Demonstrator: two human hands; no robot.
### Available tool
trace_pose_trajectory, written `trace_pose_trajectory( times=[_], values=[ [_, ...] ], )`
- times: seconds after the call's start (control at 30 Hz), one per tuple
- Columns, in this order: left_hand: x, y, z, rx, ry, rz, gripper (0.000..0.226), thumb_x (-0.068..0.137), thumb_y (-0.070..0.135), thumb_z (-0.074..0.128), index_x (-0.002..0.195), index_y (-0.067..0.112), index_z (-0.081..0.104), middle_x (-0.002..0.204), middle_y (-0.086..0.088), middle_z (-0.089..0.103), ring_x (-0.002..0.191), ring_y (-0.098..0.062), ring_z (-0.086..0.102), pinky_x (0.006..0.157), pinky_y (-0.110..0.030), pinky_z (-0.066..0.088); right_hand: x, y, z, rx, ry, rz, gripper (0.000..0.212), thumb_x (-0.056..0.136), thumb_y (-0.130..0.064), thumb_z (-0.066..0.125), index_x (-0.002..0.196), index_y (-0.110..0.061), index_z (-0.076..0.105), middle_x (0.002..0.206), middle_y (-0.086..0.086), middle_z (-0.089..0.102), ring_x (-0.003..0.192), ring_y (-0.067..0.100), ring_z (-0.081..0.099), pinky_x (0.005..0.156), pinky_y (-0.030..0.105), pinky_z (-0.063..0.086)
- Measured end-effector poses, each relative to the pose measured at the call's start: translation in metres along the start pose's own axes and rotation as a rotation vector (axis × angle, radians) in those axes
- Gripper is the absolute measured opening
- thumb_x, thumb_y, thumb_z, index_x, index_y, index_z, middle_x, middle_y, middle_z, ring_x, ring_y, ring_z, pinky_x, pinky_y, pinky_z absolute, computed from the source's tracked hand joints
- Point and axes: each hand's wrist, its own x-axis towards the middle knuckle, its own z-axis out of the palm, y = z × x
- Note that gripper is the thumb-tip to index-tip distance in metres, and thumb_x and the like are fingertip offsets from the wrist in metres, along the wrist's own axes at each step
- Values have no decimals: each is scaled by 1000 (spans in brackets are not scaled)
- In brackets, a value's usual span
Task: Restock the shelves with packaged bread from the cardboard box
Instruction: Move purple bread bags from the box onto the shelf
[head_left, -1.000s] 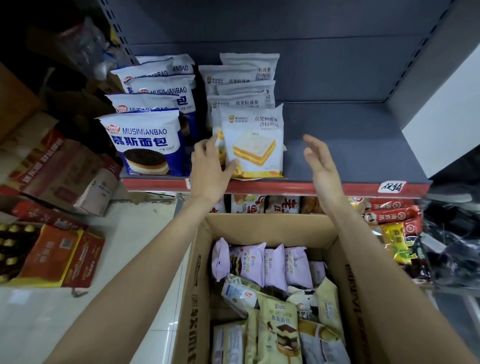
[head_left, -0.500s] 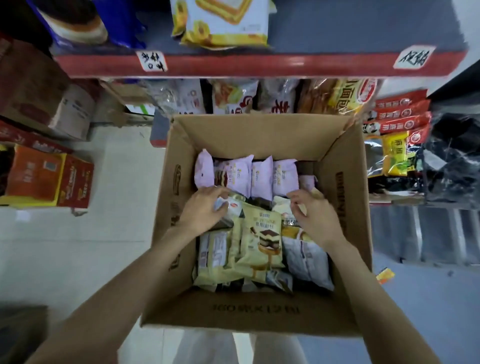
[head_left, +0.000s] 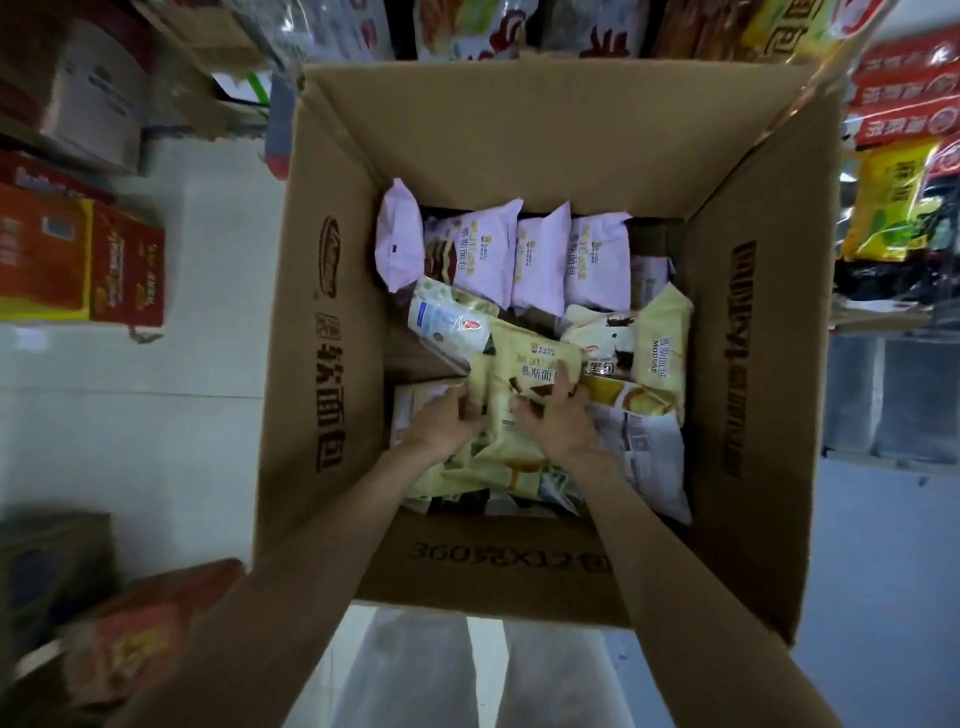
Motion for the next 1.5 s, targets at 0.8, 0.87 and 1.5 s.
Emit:
trace_pose_trajectory(
  times=[0.8,0.87,1.5],
  values=[
    [7,18,6,-141,-133,22,74,91,27,60,147,17,14,140,-14,45,119,-31,52,87,-35,44,-47,35,-64,449,398,-183,42,90,-12,59,124,-26,40,114,0,56,100,18,58,74,31,50],
    [-4,23,-1,-143,-84,46,72,90,28,61,147,19,18,141,-11,45,122,-29,50,92,-35,44,-62,46,-73,427,459,-203,46,87,-12,62,122,-32,40,122,7,54,106,23,58,80,41,55],
    [-286,79,-194,174,1085,617,46,94,39,46,138,24,41,117,-10,58,105,-30,52,70,-35,40,-269,-114,-201,603,307,-805,47,92,-16,57,114,-56,44,123,-6,61,114,15,57,91,35,49]
  ],
)
